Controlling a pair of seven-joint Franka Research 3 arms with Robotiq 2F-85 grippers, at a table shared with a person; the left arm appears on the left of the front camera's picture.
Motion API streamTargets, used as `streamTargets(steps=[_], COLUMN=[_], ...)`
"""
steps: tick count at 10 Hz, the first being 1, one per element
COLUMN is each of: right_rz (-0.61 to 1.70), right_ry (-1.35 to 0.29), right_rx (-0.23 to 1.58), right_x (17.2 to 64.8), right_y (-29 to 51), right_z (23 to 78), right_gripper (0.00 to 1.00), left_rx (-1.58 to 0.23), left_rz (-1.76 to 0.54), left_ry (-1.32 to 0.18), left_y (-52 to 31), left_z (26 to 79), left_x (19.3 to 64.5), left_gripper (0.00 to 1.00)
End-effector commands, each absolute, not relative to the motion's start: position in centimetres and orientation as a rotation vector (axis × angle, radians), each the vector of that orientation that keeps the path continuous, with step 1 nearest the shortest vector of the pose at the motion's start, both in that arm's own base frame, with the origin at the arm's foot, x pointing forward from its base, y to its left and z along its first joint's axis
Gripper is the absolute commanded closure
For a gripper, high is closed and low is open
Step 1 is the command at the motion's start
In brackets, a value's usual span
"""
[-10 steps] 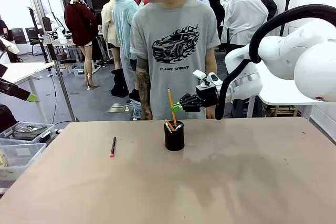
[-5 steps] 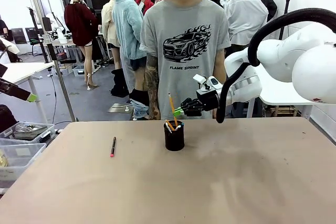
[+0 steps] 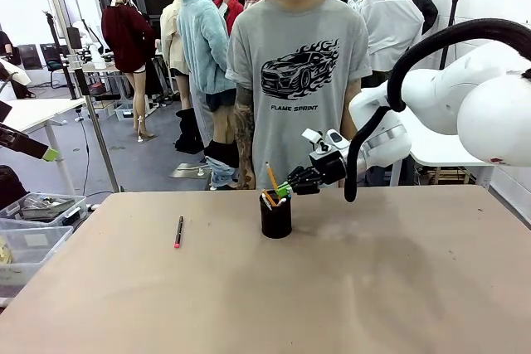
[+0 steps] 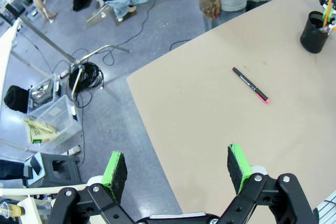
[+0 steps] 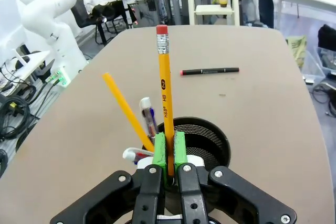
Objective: Place the pens into the pen holder.
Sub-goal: Pick up a writing instrument from the table and place it into the Pen holder.
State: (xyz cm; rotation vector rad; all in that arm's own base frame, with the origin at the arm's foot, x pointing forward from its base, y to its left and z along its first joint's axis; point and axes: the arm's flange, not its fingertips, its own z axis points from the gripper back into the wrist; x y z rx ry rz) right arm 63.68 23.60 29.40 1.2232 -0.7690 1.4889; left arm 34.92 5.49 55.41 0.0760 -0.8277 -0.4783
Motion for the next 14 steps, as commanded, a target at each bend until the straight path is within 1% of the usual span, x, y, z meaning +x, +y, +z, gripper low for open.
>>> streamTargets(steps=[1,3,6,7,9,12,13,14], right_rz=[1.484,1.504,1.522,1.515,1.438,1.155,0.994,0.871], right_ry=[-0.737,-0.755,-0.833,-0.859,-0.839,-0.729,-0.696,-0.641], right_rx=[1.215,1.200,1.155,1.096,0.879,0.623,0.513,0.469], right_x=[63.8,63.0,61.4,60.4,57.0,50.4,48.3,46.3], right_y=[24.0,23.5,22.0,20.4,15.3,6.9,3.6,1.0], right_z=[29.3,30.1,32.5,34.0,37.7,41.3,41.8,42.2], right_gripper=[0.94,0.54,0.54,0.54,0.54,0.54,0.54,0.54], left_rx=[0.075,0.075,0.075,0.075,0.075,0.075,0.075,0.075], left_rz=[-0.457,-0.457,-0.457,-0.457,-0.457,-0.457,-0.457,-0.457], left_ry=[-0.829,-0.829,-0.829,-0.829,-0.829,-0.829,-0.829,-0.829], left_y=[5.5,5.5,5.5,5.5,5.5,5.5,5.5,5.5], left_z=[55.4,55.4,55.4,55.4,55.4,55.4,55.4,55.4], left_x=[34.9,34.9,34.9,34.9,34.9,34.9,34.9,34.9], left_gripper=[0.00,0.00,0.00,0.00,0.00,0.00,0.00,0.00])
